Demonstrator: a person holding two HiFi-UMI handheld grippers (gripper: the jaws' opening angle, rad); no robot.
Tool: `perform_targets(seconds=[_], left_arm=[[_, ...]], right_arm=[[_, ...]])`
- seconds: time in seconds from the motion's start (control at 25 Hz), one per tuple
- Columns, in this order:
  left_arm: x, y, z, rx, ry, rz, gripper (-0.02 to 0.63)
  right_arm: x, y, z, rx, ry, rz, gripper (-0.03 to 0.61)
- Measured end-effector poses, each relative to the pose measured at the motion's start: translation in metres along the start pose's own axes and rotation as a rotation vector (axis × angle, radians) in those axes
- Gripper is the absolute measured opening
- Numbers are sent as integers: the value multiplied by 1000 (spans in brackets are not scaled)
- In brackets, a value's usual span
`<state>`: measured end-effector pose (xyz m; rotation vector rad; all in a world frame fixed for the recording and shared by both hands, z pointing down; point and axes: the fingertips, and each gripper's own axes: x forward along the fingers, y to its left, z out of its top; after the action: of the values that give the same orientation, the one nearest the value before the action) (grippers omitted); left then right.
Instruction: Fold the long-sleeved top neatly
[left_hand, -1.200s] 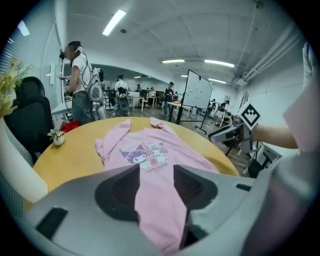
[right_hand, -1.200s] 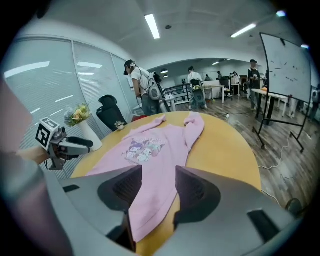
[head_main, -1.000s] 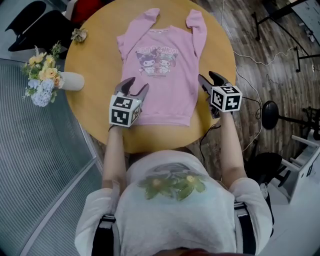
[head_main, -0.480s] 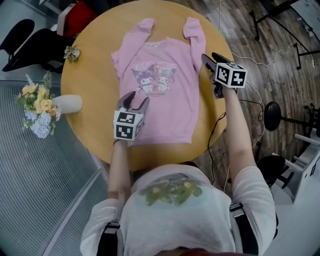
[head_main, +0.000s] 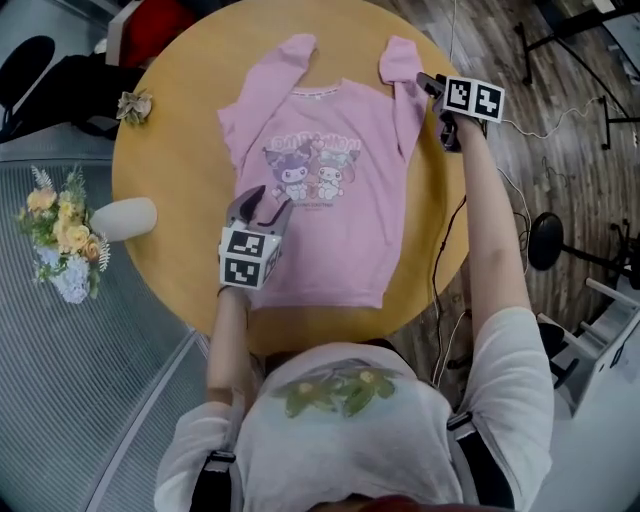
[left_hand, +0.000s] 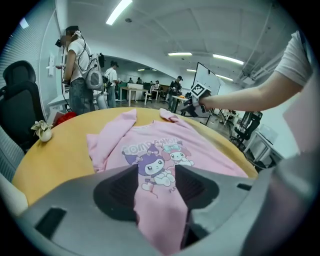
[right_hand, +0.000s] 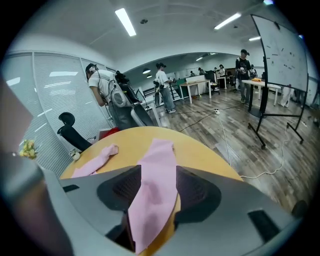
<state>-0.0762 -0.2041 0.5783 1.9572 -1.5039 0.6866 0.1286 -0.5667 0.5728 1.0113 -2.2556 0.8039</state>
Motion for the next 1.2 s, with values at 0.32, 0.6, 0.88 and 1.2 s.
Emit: perform_targets(seconds=[0.32, 0.6, 0.88, 1.2], left_arm=[[18, -4, 5, -31, 1, -27, 213], [30, -18, 10, -17, 5, -70, 213], [30, -17, 5, -16, 11, -69, 213], [11, -21, 21, 1, -18, -56, 213]], right_arm=[[46, -24, 34, 59, -43, -58, 213], [72, -23, 10, -82, 71, -102, 207], [45, -14, 14, -199, -42, -110, 23], [-63, 76, 59, -510, -338, 19, 21]])
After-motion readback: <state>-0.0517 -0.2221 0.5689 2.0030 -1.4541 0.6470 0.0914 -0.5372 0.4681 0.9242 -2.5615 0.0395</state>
